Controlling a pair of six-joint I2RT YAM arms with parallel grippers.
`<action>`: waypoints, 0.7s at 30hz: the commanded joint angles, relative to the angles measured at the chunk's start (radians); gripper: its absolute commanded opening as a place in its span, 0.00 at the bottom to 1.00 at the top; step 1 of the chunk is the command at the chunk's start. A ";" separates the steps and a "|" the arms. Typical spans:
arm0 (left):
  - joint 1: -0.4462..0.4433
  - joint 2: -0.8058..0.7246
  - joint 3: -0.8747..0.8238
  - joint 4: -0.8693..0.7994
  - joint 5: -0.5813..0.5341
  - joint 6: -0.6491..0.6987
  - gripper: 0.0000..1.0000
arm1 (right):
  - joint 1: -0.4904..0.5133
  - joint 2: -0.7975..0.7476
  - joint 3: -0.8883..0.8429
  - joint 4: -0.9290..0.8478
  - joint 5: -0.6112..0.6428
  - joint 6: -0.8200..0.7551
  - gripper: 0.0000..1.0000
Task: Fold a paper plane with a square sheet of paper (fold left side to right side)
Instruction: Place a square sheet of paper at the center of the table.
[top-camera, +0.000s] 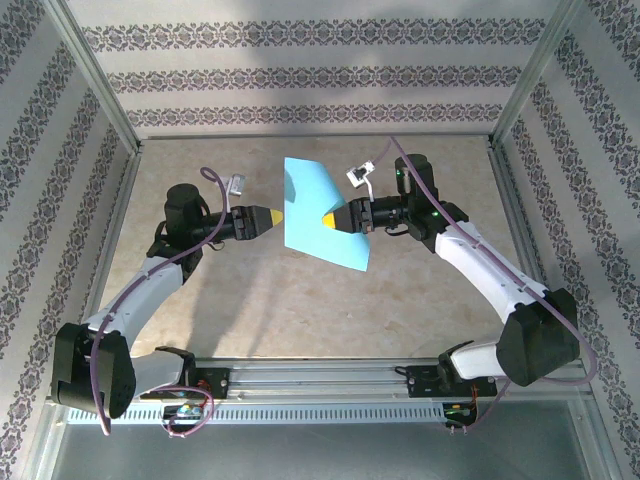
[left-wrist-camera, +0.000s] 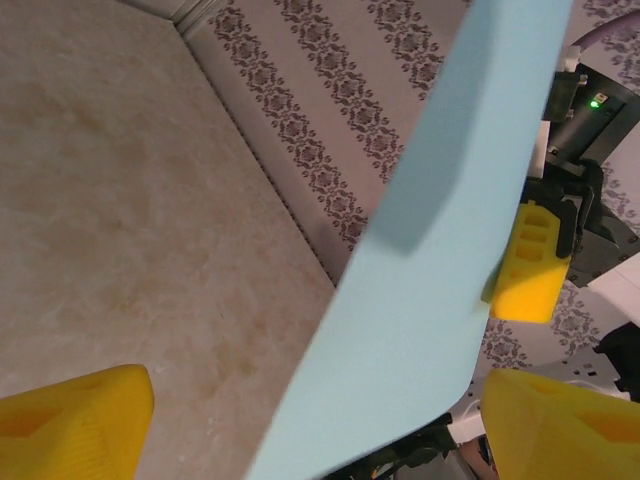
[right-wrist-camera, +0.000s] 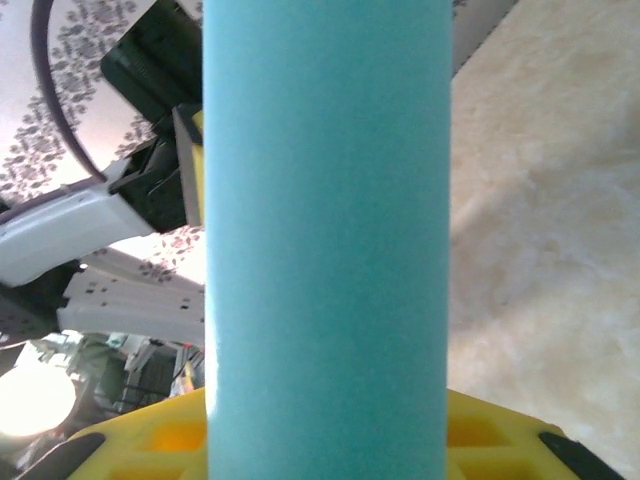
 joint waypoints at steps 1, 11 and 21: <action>-0.001 -0.015 0.032 0.063 0.060 0.025 0.85 | 0.031 -0.026 -0.008 0.032 -0.084 -0.011 0.36; -0.063 -0.010 0.071 0.098 0.094 0.023 0.77 | 0.083 0.020 0.025 0.027 -0.048 -0.021 0.35; -0.067 -0.021 0.082 -0.057 0.025 0.125 0.10 | 0.048 0.029 0.012 -0.023 0.059 -0.059 0.38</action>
